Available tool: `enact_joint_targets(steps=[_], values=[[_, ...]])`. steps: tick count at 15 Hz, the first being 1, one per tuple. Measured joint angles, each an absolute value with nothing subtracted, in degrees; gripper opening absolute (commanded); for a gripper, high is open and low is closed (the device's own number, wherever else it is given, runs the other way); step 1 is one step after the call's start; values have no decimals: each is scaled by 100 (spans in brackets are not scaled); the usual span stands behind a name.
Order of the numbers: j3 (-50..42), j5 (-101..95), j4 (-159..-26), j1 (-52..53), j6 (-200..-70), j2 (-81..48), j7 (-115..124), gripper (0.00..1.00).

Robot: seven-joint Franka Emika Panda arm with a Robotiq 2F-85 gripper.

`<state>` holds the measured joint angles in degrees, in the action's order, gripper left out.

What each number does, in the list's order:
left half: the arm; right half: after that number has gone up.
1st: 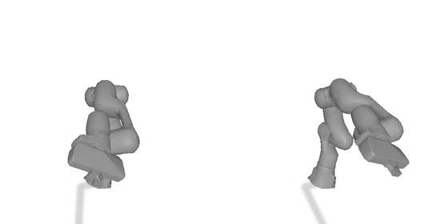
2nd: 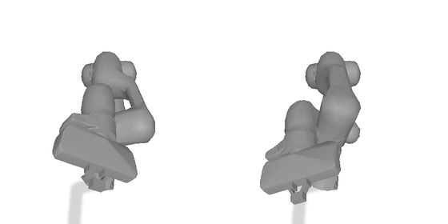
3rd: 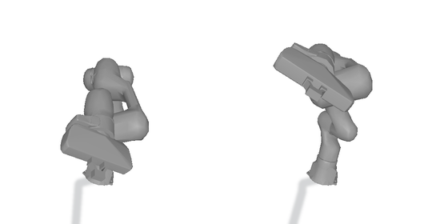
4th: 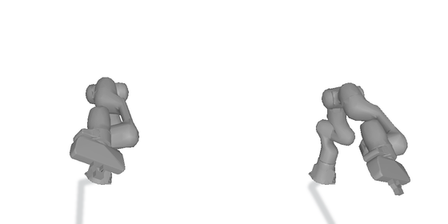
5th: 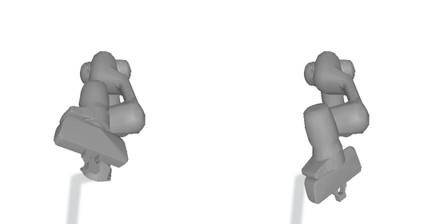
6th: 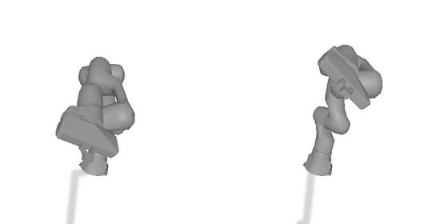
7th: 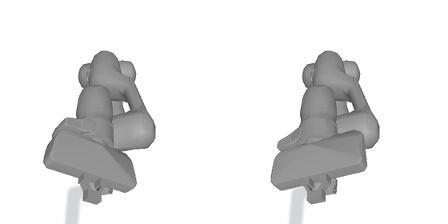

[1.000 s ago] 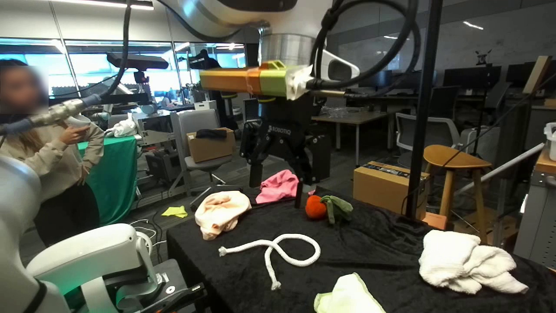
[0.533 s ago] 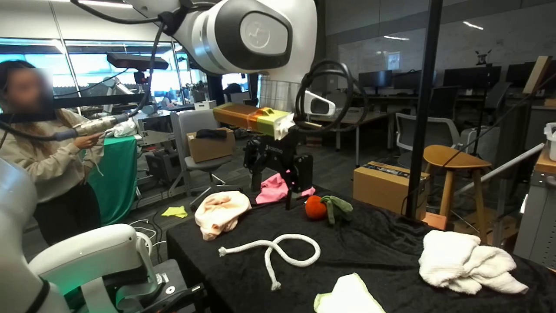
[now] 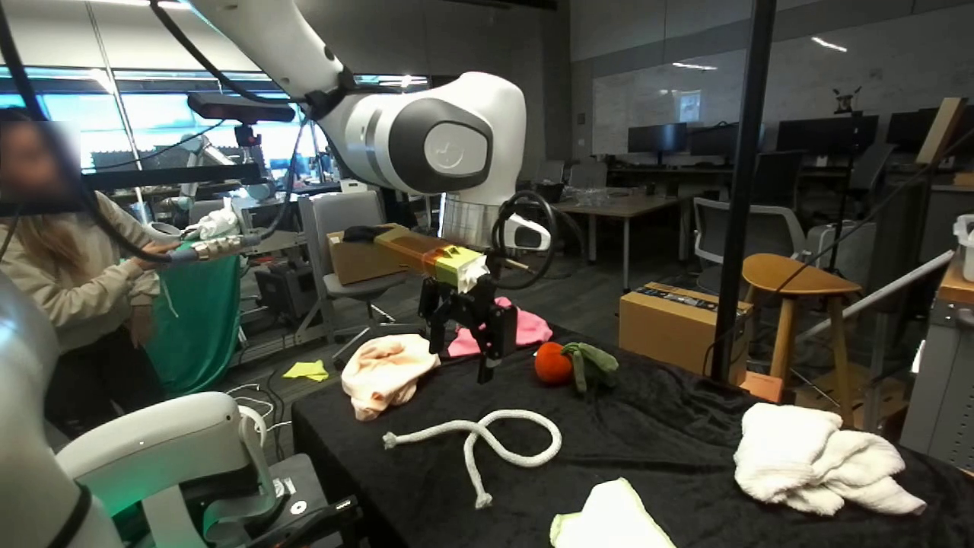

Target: Pile the white rope, towels, t-shirts and radish together on the right side of the table

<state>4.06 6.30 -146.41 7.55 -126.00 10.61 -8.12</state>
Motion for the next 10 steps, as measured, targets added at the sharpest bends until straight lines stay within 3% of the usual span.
enact_joint_targets(steps=[10], values=[[937, 628, -14743, 926, -14250, -49, 662, 100]])
